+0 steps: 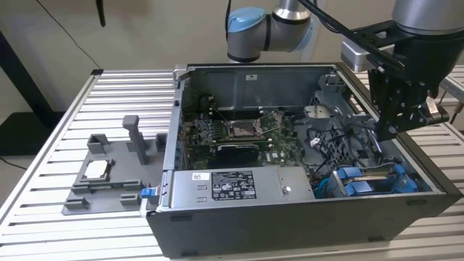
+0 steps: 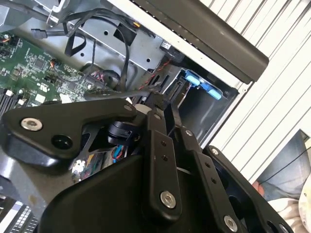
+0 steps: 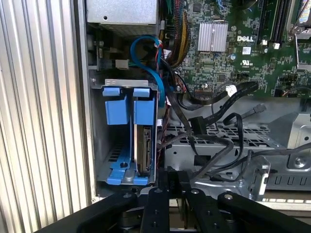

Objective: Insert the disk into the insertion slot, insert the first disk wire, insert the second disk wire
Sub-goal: 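Insert the first disk wire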

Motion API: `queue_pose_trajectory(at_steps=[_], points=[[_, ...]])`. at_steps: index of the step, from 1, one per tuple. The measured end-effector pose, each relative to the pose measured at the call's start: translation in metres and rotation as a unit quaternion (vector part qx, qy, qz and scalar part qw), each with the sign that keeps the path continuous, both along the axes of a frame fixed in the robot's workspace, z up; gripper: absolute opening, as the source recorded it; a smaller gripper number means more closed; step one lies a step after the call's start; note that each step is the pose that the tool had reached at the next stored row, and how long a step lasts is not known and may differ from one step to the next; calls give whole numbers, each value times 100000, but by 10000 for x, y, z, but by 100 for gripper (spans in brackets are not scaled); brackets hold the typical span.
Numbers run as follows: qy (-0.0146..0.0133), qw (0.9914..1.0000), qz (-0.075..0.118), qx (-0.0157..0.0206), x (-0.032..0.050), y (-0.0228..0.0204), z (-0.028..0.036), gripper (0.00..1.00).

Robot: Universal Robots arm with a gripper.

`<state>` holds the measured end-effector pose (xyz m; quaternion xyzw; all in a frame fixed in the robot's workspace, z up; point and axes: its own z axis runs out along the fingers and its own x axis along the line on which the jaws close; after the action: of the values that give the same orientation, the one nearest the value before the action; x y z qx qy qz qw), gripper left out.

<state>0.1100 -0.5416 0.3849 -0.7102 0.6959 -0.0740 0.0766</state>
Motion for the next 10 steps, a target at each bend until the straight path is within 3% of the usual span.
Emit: queue_pose_trajectory(at_steps=[6,8,10], points=[[121,100000,-3,-12,15,0,-6,19],[521,99999,-2,-45,40,-1,-15,19],[1180,99993,-3,-65,68,-2,-23,19]])
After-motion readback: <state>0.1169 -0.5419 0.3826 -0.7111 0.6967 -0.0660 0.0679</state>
